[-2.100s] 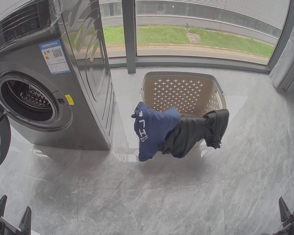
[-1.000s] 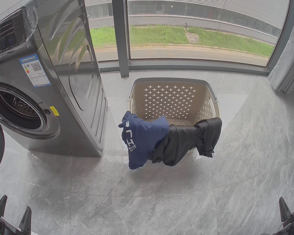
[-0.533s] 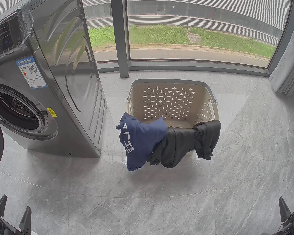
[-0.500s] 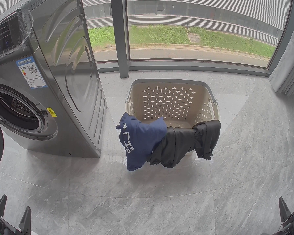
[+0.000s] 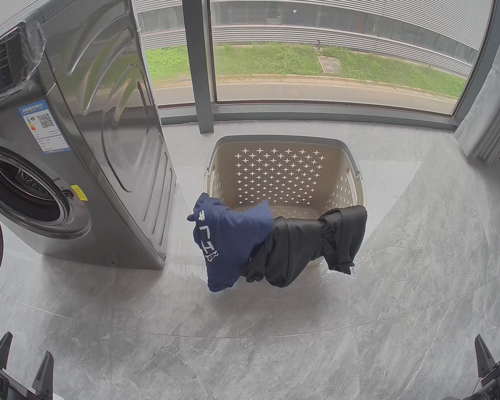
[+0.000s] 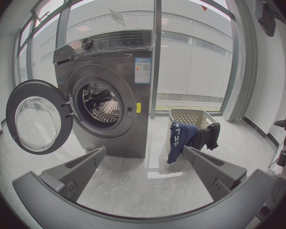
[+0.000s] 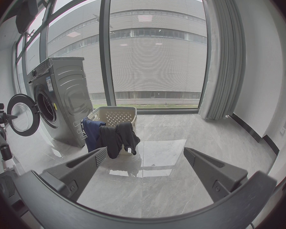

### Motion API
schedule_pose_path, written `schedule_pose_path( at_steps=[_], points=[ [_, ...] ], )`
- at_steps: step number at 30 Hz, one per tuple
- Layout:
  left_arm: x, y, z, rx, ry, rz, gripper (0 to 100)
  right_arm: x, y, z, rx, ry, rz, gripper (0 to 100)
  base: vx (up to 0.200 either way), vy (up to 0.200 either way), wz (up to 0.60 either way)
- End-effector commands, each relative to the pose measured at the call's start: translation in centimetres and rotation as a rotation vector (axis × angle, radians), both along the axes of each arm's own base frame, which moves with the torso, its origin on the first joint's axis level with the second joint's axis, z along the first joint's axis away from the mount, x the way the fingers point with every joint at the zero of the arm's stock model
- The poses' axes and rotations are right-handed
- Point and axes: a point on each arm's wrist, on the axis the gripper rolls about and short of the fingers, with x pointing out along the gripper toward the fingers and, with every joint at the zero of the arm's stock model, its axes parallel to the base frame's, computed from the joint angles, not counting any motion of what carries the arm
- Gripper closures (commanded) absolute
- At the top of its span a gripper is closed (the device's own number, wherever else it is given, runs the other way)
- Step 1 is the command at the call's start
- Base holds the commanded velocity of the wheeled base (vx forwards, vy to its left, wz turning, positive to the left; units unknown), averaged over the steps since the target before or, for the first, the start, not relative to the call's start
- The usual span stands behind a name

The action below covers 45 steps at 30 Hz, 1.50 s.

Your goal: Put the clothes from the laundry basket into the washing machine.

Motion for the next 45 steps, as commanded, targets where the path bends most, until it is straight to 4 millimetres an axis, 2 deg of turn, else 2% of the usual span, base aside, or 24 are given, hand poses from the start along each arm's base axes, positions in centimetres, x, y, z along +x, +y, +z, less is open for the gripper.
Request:
schedule_pose_path(
  at_steps=[1, 11, 20, 26, 45],
  points=[
    [0.02, 0.00, -0.47, -0.001, 0.003, 0.000, 0, 0.07, 0.00, -0.38, 0.000, 0.010, 0.000, 0, 0.000, 0.000, 0.00],
    [0.02, 0.00, -0.47, -0.001, 0.003, 0.000, 0, 0.05, 0.00, -0.38, 0.000, 0.008, 0.000, 0, 0.180, 0.000, 0.00],
    [0.02, 0.00, -0.47, 0.001, 0.003, 0.000, 0, 0.07, 0.00, -0.38, 0.000, 0.010, 0.000, 0, 0.000, 0.000, 0.00],
    [0.02, 0.00, -0.47, -0.001, 0.003, 0.000, 0, 0.08, 0.00, -0.42, 0.000, 0.011, 0.000, 0, 0.000, -0.200, 0.00],
    [0.02, 0.00, -0.47, -0.001, 0.003, 0.003, 0, 0.07, 0.00, -0.38, 0.000, 0.010, 0.001, 0, 0.000, 0.000, 0.00]
  ],
)
